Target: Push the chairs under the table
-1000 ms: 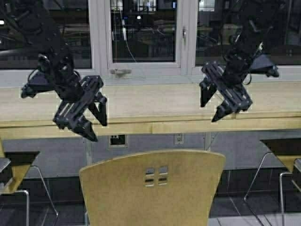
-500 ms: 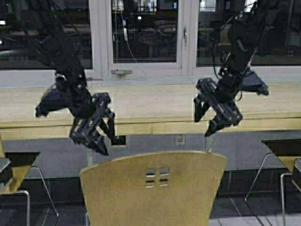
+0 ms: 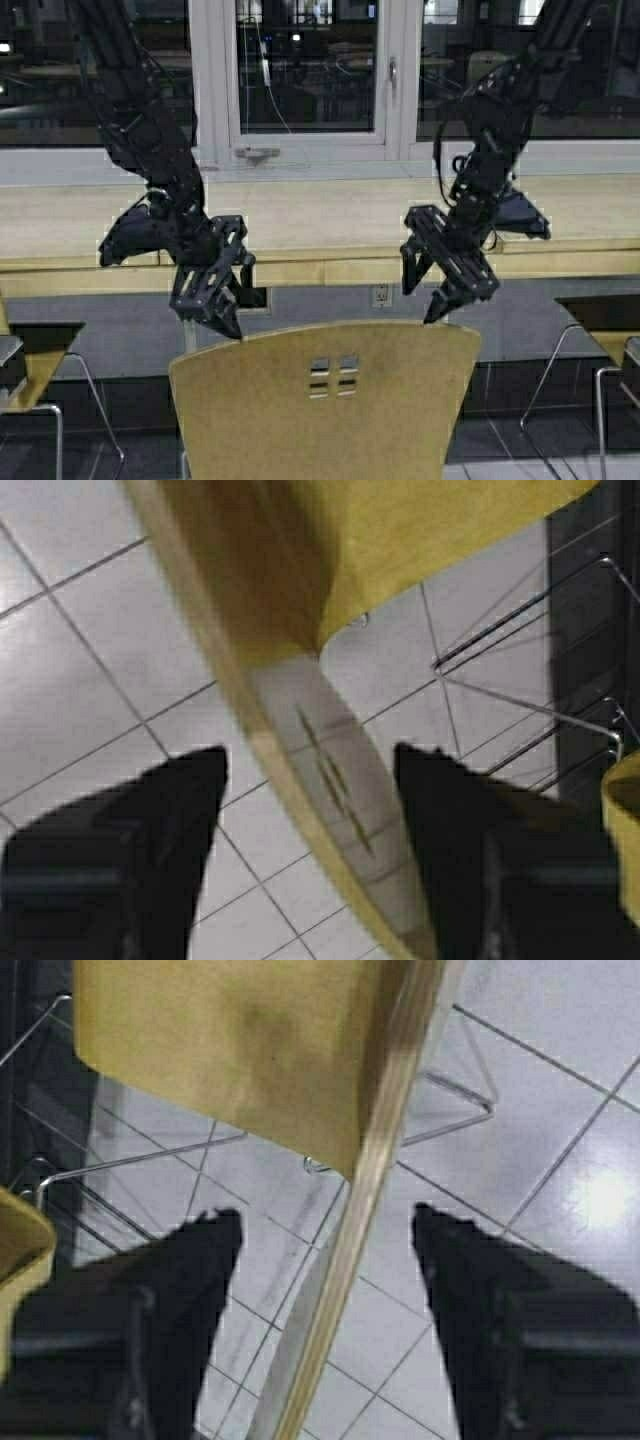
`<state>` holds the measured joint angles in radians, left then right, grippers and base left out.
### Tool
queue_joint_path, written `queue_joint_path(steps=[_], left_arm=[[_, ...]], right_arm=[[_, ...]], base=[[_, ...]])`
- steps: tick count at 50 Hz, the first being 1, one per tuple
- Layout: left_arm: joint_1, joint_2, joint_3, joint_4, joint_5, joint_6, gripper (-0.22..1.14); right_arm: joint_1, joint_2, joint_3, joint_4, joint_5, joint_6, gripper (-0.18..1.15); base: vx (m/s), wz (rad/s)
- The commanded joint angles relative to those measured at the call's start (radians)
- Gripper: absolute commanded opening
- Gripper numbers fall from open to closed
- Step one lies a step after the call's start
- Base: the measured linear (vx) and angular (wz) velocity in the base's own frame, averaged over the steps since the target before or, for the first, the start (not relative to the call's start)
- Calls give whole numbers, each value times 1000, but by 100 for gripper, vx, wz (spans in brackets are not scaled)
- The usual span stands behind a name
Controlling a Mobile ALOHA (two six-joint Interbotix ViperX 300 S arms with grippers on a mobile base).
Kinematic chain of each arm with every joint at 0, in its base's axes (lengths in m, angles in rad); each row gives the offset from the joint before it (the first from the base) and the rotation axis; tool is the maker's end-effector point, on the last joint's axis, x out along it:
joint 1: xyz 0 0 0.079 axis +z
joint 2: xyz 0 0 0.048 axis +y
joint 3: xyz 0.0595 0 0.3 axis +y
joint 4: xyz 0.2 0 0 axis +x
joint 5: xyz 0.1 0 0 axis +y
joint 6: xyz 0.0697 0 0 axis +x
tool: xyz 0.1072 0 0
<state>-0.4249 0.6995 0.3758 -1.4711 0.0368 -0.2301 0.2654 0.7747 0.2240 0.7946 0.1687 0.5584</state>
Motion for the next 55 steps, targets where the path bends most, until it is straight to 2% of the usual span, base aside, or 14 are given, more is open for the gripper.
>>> queue_joint_path(steps=[1, 20, 34, 55], left_arm=[[-3, 9, -46, -3, -5, -2, 88], [-2, 126, -126, -11, -8, -11, 88], [-2, 225, -239, -11, -12, -25, 88], [-2, 268, -262, -11, -17, -40, 86]], right_arm=[[2, 18, -44, 11, 14, 2, 89], [2, 117, -123, 21, 12, 2, 89], [2, 146, -120, 21, -29, -3, 89], [3, 236, -181, 21, -38, -23, 87]], base=[[0, 0], [0, 0], [0, 0], [0, 0]])
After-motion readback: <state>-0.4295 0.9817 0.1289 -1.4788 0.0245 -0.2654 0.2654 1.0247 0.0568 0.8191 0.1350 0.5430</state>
